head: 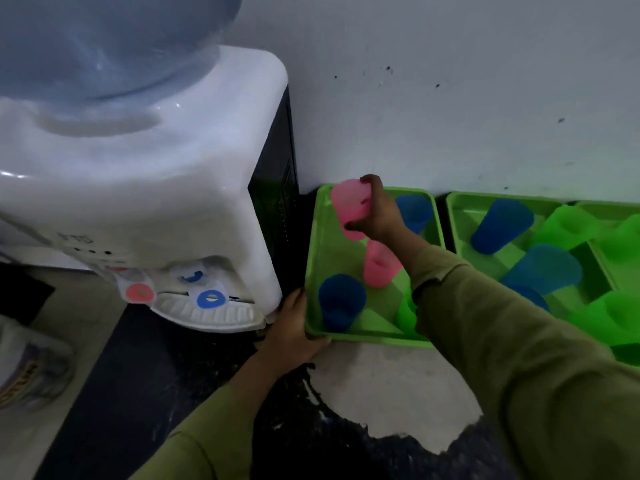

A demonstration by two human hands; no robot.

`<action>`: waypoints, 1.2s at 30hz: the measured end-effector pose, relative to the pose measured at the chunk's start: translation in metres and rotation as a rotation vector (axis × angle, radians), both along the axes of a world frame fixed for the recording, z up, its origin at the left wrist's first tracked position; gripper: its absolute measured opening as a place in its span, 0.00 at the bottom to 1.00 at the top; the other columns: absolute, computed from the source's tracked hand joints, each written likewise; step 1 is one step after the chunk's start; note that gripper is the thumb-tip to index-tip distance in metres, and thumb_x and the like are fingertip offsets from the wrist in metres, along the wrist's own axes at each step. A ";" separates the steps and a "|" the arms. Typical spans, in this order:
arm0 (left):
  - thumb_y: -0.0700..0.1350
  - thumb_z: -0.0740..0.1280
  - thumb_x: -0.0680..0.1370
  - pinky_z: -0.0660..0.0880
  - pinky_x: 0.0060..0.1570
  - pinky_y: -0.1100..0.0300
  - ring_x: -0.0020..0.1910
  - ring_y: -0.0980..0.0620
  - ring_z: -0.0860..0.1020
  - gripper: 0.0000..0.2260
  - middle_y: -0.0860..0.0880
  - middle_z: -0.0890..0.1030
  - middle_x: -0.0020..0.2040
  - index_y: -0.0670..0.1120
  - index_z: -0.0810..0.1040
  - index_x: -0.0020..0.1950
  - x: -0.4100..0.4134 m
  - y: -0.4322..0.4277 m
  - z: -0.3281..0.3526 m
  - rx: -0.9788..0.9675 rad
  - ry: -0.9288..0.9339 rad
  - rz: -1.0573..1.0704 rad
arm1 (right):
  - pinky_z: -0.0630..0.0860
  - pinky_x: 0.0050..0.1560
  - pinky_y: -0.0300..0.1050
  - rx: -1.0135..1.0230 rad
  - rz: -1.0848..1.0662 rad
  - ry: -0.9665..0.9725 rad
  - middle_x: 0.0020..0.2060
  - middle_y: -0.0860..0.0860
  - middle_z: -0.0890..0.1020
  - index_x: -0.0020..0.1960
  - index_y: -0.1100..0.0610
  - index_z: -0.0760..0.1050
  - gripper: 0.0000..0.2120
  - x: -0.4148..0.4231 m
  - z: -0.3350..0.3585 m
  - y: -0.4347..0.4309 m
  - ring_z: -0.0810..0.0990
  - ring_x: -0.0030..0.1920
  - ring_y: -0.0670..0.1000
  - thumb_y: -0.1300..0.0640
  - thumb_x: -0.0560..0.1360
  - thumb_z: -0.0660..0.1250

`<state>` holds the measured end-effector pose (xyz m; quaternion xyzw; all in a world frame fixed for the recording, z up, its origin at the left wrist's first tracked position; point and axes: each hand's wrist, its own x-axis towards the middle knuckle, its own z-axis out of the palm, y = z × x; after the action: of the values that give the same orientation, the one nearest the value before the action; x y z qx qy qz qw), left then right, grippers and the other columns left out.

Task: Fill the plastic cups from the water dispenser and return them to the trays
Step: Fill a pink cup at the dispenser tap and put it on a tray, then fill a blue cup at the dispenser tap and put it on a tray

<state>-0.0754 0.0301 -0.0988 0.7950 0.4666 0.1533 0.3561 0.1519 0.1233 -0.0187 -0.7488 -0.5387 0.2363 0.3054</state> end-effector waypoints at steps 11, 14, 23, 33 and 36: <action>0.48 0.75 0.68 0.48 0.63 0.75 0.74 0.49 0.56 0.40 0.45 0.58 0.74 0.45 0.58 0.74 0.001 0.000 0.000 -0.034 0.036 0.023 | 0.73 0.47 0.51 -0.118 0.101 -0.115 0.55 0.62 0.77 0.65 0.60 0.60 0.37 0.003 -0.023 0.016 0.77 0.53 0.62 0.61 0.63 0.76; 0.48 0.75 0.68 0.46 0.63 0.76 0.75 0.49 0.55 0.40 0.46 0.58 0.75 0.45 0.58 0.75 0.002 0.000 0.000 -0.031 0.047 0.025 | 0.73 0.51 0.51 -0.149 0.067 -0.097 0.57 0.61 0.76 0.66 0.61 0.60 0.39 0.004 -0.022 0.015 0.76 0.56 0.61 0.58 0.63 0.78; 0.47 0.73 0.69 0.62 0.69 0.55 0.71 0.47 0.63 0.34 0.46 0.65 0.71 0.46 0.63 0.72 0.006 -0.010 0.013 -0.014 0.014 0.031 | 0.72 0.62 0.53 -0.089 0.023 -0.098 0.64 0.62 0.72 0.73 0.61 0.53 0.47 0.010 0.003 -0.009 0.72 0.64 0.61 0.54 0.65 0.77; 0.47 0.67 0.75 0.51 0.68 0.64 0.75 0.47 0.55 0.33 0.43 0.53 0.76 0.40 0.56 0.75 -0.003 -0.051 0.006 0.014 0.152 0.068 | 0.71 0.59 0.50 0.197 -0.116 -0.106 0.58 0.62 0.77 0.66 0.64 0.66 0.32 0.014 0.041 -0.116 0.76 0.57 0.59 0.56 0.68 0.74; 0.45 0.68 0.74 0.51 0.69 0.64 0.75 0.46 0.52 0.33 0.41 0.50 0.76 0.38 0.57 0.74 -0.003 -0.069 0.006 0.013 0.122 0.065 | 0.72 0.55 0.48 0.247 -0.167 -0.131 0.54 0.60 0.79 0.62 0.64 0.70 0.25 0.017 0.044 -0.154 0.78 0.53 0.57 0.57 0.70 0.72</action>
<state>-0.0786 -0.0386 -0.0924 0.7895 0.5121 0.1194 0.3165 0.1692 -0.0311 0.0251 -0.7615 -0.5183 0.0925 0.3780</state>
